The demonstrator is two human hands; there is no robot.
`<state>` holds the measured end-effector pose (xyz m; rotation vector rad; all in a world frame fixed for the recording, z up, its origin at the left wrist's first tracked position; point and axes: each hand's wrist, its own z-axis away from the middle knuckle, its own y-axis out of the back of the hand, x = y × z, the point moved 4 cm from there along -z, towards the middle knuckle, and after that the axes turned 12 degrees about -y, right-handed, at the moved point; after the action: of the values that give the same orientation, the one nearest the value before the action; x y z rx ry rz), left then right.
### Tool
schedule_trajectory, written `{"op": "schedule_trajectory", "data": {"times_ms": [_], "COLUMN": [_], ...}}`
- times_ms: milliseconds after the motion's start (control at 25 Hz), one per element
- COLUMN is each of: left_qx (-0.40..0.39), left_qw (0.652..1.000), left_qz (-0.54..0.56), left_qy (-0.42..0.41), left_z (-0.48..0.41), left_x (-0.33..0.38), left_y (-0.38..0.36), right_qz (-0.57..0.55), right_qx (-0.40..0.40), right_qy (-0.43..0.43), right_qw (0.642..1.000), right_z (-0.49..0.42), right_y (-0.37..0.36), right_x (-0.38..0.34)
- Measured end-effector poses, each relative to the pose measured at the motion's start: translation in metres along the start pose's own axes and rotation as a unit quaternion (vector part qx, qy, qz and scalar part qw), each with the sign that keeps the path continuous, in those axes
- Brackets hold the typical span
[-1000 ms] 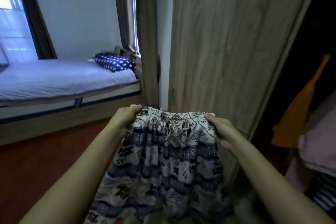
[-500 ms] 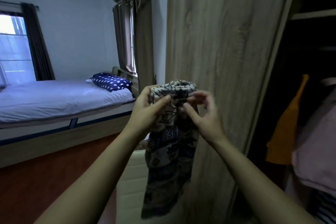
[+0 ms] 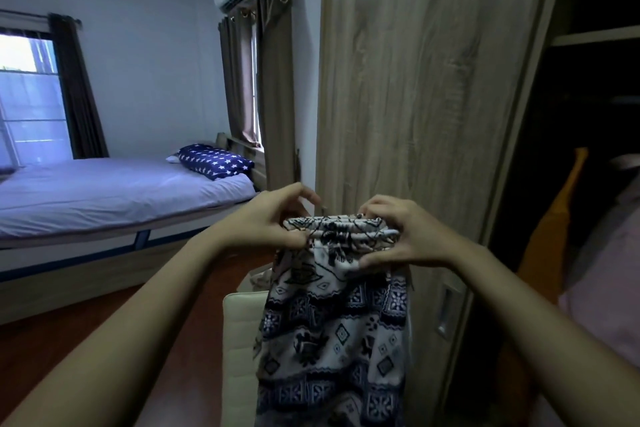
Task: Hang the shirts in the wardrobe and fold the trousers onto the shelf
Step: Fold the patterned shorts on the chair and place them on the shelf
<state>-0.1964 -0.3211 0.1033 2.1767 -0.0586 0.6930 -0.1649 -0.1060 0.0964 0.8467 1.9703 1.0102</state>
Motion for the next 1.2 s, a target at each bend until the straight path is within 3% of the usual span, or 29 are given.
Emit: {"op": "schedule_trajectory", "data": {"times_ms": [120, 200, 240, 360, 600, 680, 800, 1000, 1200], "left_qx": [-0.05, -0.055, -0.055, -0.061, -0.043, -0.019, 0.021, 0.063, 0.102], "left_qw": [0.988, 0.944, 0.93, 0.949, 0.924, 0.946, 0.969, 0.979, 0.961], "left_qz": [-0.147, -0.324, -0.363, -0.309, -0.377, -0.318, -0.235, -0.195, -0.203], "left_qy": [0.013, -0.01, -0.025, -0.036, -0.047, -0.067, -0.071, 0.014, 0.156], "left_z": [-0.004, -0.01, -0.013, -0.018, -0.038, -0.047, -0.043, 0.017, 0.125], "left_x": [0.002, 0.009, 0.013, 0.014, 0.017, 0.024, 0.038, 0.005, -0.098], "left_y": [-0.01, -0.021, -0.025, -0.027, -0.047, -0.044, -0.016, 0.052, 0.02], "right_qz": [-0.019, -0.067, -0.121, -0.27, -0.295, -0.308, -0.283, -0.228, -0.14], "right_qx": [-0.015, 0.025, 0.036, 0.042, 0.15, 0.126, 0.019, 0.029, -0.033], "right_qy": [-0.021, -0.037, -0.049, -0.075, -0.108, -0.153, -0.221, -0.29, -0.3], "right_qw": [0.999, 0.997, 0.991, 0.959, 0.938, 0.931, 0.933, 0.929, 0.943], "right_z": [0.01, 0.012, 0.013, 0.017, 0.033, 0.042, 0.065, 0.099, 0.093], "right_y": [-0.008, -0.015, -0.017, -0.017, -0.027, -0.048, -0.105, -0.154, -0.184], "right_x": [0.0, 0.002, 0.002, 0.008, 0.027, 0.042, 0.073, 0.105, 0.111]}}
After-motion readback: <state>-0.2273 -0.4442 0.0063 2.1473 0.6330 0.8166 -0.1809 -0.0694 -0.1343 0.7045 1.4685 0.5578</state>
